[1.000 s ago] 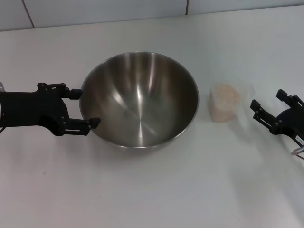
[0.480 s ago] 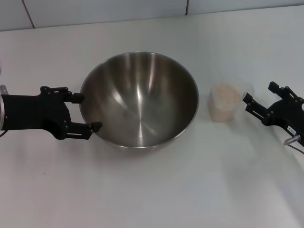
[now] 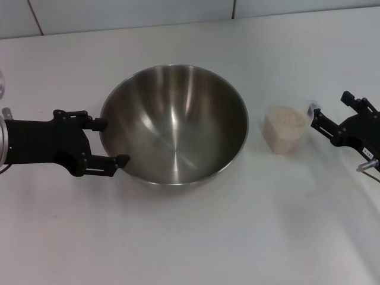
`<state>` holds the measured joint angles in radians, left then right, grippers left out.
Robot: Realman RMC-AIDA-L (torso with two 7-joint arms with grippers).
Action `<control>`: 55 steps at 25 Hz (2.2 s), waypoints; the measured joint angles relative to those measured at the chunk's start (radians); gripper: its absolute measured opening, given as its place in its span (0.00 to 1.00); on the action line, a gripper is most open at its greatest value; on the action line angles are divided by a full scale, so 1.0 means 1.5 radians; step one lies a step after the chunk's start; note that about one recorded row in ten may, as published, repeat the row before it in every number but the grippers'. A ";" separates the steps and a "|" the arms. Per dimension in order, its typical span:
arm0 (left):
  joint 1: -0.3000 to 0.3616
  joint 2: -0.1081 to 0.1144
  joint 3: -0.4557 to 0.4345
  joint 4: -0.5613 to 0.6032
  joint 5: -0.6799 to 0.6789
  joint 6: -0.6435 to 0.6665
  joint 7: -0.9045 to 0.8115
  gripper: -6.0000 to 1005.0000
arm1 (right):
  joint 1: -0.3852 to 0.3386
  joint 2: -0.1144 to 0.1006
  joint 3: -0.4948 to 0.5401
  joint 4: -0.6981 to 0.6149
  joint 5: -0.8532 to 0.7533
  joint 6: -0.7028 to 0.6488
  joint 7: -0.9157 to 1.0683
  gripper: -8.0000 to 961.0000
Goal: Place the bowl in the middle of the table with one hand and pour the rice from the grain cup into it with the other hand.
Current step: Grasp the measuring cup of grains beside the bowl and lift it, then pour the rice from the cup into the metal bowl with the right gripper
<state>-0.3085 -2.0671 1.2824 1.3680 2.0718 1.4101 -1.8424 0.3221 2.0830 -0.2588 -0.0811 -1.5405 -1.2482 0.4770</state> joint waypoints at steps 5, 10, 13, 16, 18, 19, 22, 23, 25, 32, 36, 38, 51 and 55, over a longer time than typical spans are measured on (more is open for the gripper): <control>-0.003 0.001 0.001 -0.002 0.000 0.001 0.000 0.85 | 0.004 0.000 -0.001 0.000 0.001 -0.001 0.000 0.84; -0.005 0.001 0.001 -0.007 0.002 0.002 0.000 0.85 | 0.005 0.001 -0.001 0.000 0.001 -0.001 -0.001 0.71; -0.005 0.001 0.001 -0.007 0.004 0.002 0.000 0.85 | 0.006 0.001 0.000 0.000 0.001 -0.001 -0.002 0.62; -0.005 0.001 0.001 -0.007 0.004 0.002 0.000 0.85 | 0.008 0.001 0.000 0.000 0.001 -0.001 -0.006 0.55; -0.005 0.001 0.001 -0.007 0.004 0.002 0.000 0.85 | 0.010 0.001 -0.001 0.000 0.001 -0.001 -0.009 0.50; -0.005 0.001 0.001 -0.007 0.004 0.002 0.000 0.85 | 0.012 0.001 -0.004 0.001 0.001 -0.001 -0.010 0.47; -0.005 0.001 0.002 -0.007 0.004 0.002 0.000 0.85 | 0.014 0.001 -0.006 0.001 0.001 -0.001 -0.010 0.40; -0.005 0.001 0.002 -0.007 0.005 0.002 0.000 0.85 | 0.014 0.001 -0.006 0.001 0.001 -0.001 -0.010 0.35; -0.005 0.001 0.002 -0.007 0.005 0.002 0.000 0.85 | 0.014 0.001 -0.006 0.002 0.001 -0.001 -0.010 0.26; -0.006 0.000 0.002 -0.007 0.004 0.002 0.000 0.85 | 0.015 0.002 -0.001 0.003 0.001 -0.007 -0.010 0.02; -0.008 0.000 0.003 -0.007 0.004 0.002 0.000 0.85 | 0.012 0.002 0.011 0.003 0.001 -0.032 -0.013 0.01; -0.008 0.000 0.003 -0.007 0.004 0.002 0.000 0.85 | 0.007 0.002 0.035 0.005 0.001 -0.074 -0.027 0.02; -0.012 0.001 0.005 -0.004 0.004 0.004 -0.002 0.85 | 0.091 0.002 0.090 0.133 -0.002 -0.321 -0.459 0.03; -0.012 0.003 0.005 0.003 0.007 0.006 -0.013 0.85 | 0.131 0.002 0.086 0.210 -0.006 -0.277 -0.728 0.03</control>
<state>-0.3261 -2.0632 1.2895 1.3727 2.0818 1.4192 -1.8625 0.5179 2.0864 -0.1300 0.2342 -1.5500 -1.6642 -0.6155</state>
